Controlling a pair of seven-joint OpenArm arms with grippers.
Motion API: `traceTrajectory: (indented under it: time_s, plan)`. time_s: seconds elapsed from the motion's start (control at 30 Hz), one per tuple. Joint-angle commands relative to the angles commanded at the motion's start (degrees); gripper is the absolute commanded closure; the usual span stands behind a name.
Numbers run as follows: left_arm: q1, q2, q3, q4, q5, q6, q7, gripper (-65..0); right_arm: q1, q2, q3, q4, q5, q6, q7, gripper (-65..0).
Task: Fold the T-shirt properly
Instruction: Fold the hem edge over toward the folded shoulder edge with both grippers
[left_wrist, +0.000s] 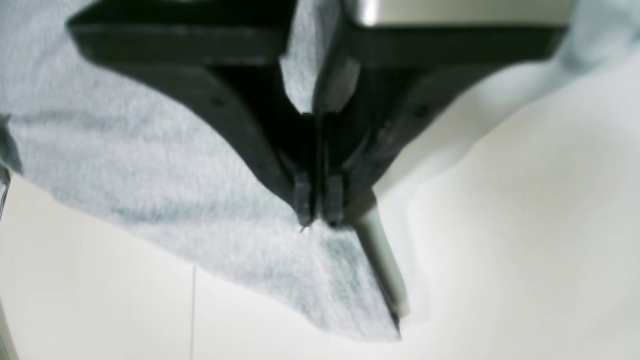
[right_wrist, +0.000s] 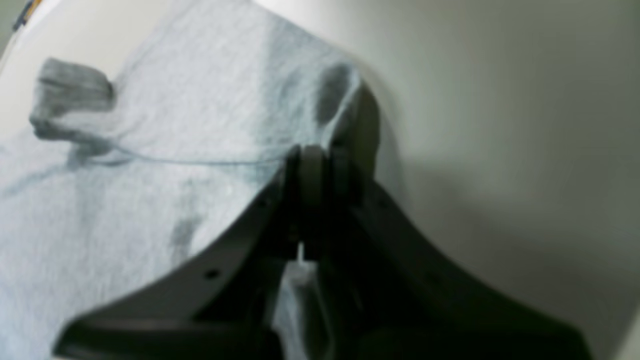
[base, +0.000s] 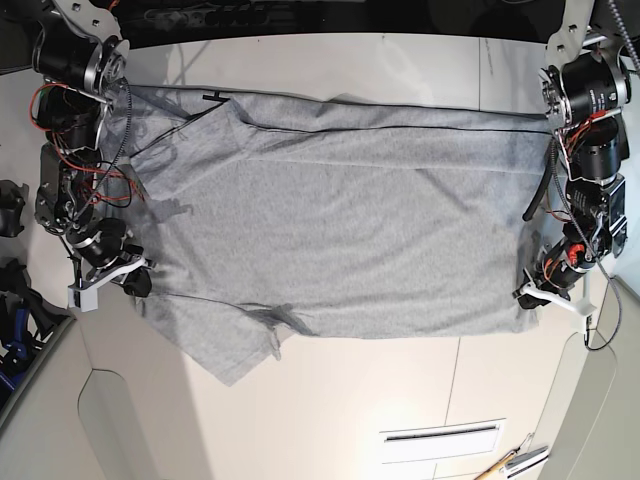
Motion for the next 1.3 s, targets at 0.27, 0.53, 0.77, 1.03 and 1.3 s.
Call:
traceTrajectory:
  time_s: [0.27, 0.53, 0.77, 1.03, 1.3]
  plan:
    - [0.02, -3.80, 0.00, 0.22, -4.15, -8.61, 5.92, 0.0, -0.83, 0.35, 0.00, 9.84, 3.15, 0.02, -10.16, 0.0]
    - [0.07, -7.02, 0.00, 0.79, -16.00, -8.62, 16.33, 0.0, -6.88, 2.58, 0.00, 20.83, 10.25, 0.11, -14.95, 0.0]
    - [0.98, -9.25, 0.00, 8.09, -24.90, -8.62, 31.26, 0.0, -13.29, 5.64, 0.04, 28.06, 13.94, 0.46, -16.65, 0.0]
    - [13.62, -12.87, 0.00, 25.51, -29.22, -8.62, 35.76, 0.0, -19.80, 7.63, 0.31, 33.75, 16.83, 0.46, -18.34, 0.0]
    - [25.70, -13.16, -0.11, 38.75, -29.20, -8.62, 35.76, 0.0, -27.30, 7.61, 0.37, 39.67, 17.16, 0.44, -18.34, 0.0]
